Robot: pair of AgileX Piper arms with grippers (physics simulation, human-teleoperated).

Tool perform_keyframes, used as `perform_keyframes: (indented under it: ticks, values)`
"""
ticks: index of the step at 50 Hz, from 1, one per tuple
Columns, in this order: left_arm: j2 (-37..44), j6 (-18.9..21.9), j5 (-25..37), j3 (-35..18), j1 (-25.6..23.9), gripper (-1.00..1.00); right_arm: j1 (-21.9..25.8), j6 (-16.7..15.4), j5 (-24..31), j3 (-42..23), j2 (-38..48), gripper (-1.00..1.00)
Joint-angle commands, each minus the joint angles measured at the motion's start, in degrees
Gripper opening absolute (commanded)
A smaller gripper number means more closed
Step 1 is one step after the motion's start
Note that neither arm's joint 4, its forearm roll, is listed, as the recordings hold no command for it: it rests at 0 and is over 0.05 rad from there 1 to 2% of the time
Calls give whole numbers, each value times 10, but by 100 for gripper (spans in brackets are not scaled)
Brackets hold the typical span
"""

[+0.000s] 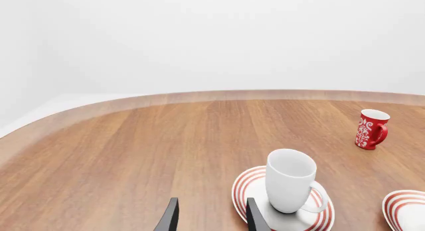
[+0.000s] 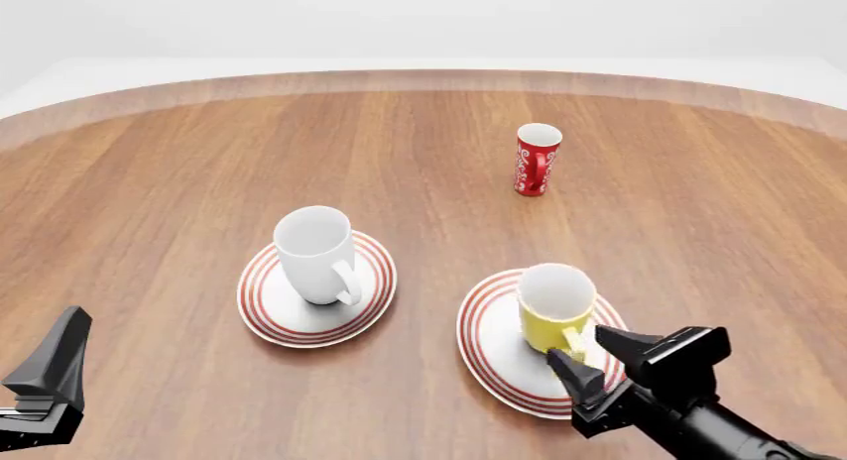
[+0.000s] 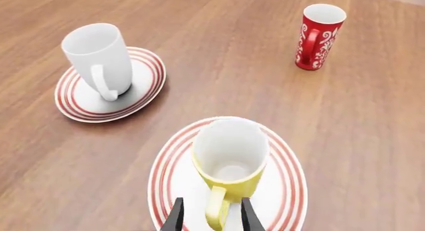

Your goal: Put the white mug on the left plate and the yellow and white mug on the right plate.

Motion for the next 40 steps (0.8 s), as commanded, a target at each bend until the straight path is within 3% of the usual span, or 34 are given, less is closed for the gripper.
perform_keyframes:
  ticks: [1, 12, 22, 30, 35, 40]
  values:
    - [0, 0, 0, 0, 0, 100, -4, 3, 16, 0, -13, 100]
    - [0, 0, 0, 0, 0, 100, -10, 3, 61, 0, -60, 100]
    - [0, 0, 0, 0, 0, 100, -13, 1, 134, 0, -134, 100]
    - [0, 0, 0, 0, 0, 100, -19, -2, 216, 0, -221, 100]
    - [0, 0, 0, 0, 0, 100, -33, -5, 318, 0, -336, 100]
    - [0, 0, 0, 0, 0, 100, -40, -7, 384, 0, -409, 100]
